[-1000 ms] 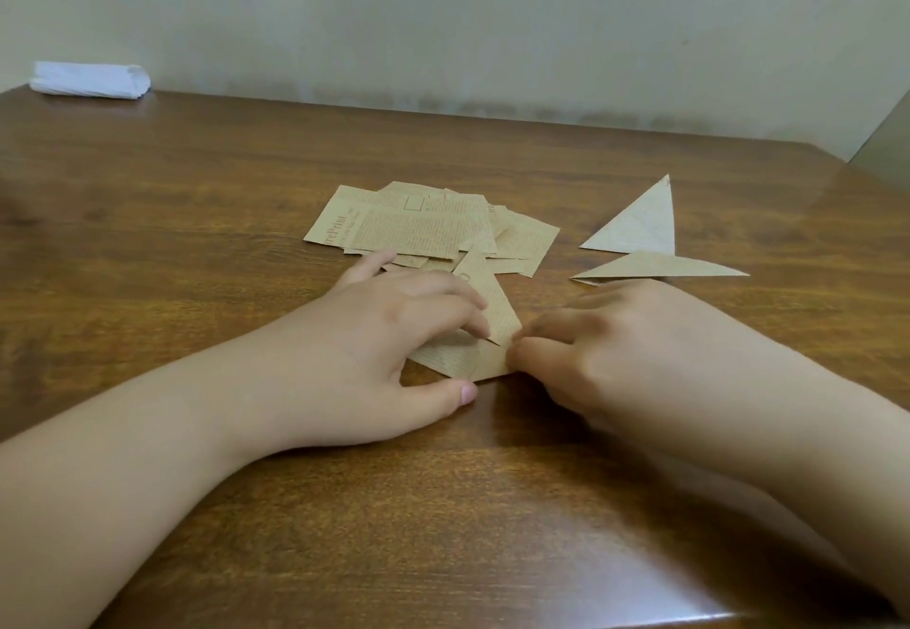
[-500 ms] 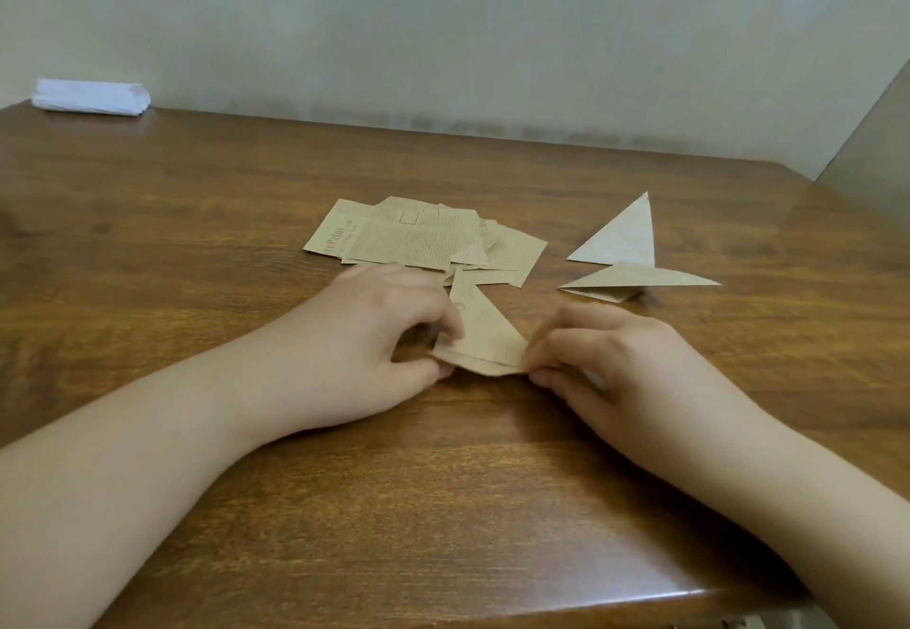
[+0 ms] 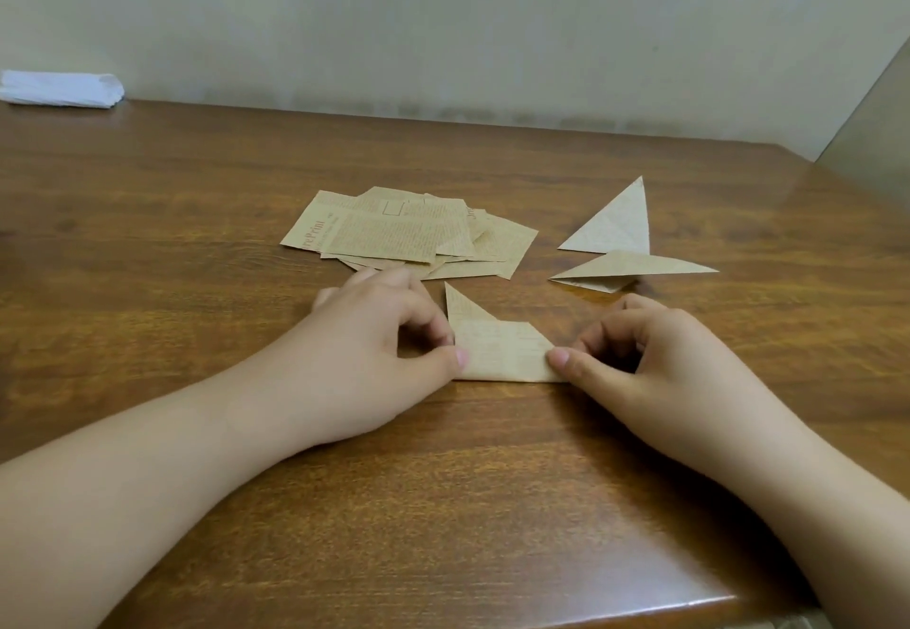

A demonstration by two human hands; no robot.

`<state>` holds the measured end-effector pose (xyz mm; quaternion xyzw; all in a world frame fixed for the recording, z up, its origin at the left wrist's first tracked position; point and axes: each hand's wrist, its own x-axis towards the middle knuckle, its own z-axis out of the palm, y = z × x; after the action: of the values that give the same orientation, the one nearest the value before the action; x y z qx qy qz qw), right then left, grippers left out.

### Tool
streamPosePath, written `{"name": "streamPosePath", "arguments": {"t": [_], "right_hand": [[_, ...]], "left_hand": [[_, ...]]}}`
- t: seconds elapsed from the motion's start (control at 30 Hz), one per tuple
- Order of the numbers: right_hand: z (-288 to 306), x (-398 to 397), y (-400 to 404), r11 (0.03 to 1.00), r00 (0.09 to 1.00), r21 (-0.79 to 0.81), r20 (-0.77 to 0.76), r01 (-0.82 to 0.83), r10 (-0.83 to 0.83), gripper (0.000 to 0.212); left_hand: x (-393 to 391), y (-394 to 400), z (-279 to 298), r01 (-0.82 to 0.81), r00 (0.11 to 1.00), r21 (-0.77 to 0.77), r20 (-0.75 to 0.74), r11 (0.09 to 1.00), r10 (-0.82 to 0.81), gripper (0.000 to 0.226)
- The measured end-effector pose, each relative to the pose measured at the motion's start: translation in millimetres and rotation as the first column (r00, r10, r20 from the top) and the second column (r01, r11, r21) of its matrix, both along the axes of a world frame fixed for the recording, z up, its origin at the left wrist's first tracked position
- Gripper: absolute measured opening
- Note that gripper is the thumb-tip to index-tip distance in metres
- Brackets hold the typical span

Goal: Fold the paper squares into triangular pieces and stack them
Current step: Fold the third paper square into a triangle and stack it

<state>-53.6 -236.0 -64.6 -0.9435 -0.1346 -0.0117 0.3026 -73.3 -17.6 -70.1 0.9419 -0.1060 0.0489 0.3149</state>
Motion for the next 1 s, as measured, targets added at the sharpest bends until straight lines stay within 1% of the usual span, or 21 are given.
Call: {"name": "streamPosePath", "arguments": {"t": [0.07,0.17,0.23,0.33,0.4,0.47,0.6,0.67,0.73,0.8,0.87,1.0], "right_hand": [[-1,-2,3,1.000,1.000,-0.013,0.020,0.006,-0.006,0.025],[0,-4,7,1.000,0.999,-0.013,0.035,0.021,-0.021,0.026],[0,-4,8,0.999,0.998,-0.022,0.050,0.033,-0.032,0.026],[0,-3,9,0.999,0.998,-0.017,0.059,0.034,-0.033,0.026],[-1,-3,9,1.000,0.998,-0.011,0.065,0.025,-0.024,0.025],[-2,-3,8,1.000,0.997,-0.007,0.074,0.019,-0.018,0.025],[-3,-2,7,0.999,0.996,-0.036,0.088,0.015,-0.011,0.025],[-3,-2,7,0.998,0.996,-0.056,0.083,0.015,-0.010,0.026],[-3,-2,7,0.998,0.997,-0.065,0.079,0.019,-0.014,0.026],[-4,-1,7,0.997,0.997,-0.069,0.080,0.021,-0.016,0.026],[-4,-1,7,0.997,0.997,-0.072,0.075,0.021,-0.016,0.027],[-3,-1,7,0.997,0.997,-0.074,0.069,0.021,-0.016,0.025]], "left_hand": [[0,-2,-1,-0.068,0.998,0.013,-0.014,0.998,0.068,0.026],[-1,-3,-3,-0.109,0.994,0.134,0.014,0.985,0.109,0.029],[-1,-2,-6,-0.101,0.994,0.189,0.059,0.977,0.091,0.032],[-1,0,-7,-0.030,0.992,0.159,0.128,0.987,0.009,0.033],[-1,1,-8,0.045,0.985,0.144,0.158,0.989,-0.068,0.038],[0,1,-9,0.090,0.979,0.160,0.165,0.983,-0.117,0.045],[3,1,-12,0.050,0.988,0.190,0.137,0.980,-0.077,0.066],[4,0,-13,0.022,0.991,0.219,0.121,0.975,-0.050,0.071],[3,-2,-10,0.008,0.995,0.225,0.099,0.974,-0.031,0.069],[1,-3,-7,0.002,0.999,0.195,0.050,0.981,-0.012,0.059],[1,-3,-4,0.010,1.000,0.168,0.011,0.986,-0.012,0.056],[0,-3,-2,0.037,0.999,0.153,-0.009,0.988,-0.036,0.049]]}}
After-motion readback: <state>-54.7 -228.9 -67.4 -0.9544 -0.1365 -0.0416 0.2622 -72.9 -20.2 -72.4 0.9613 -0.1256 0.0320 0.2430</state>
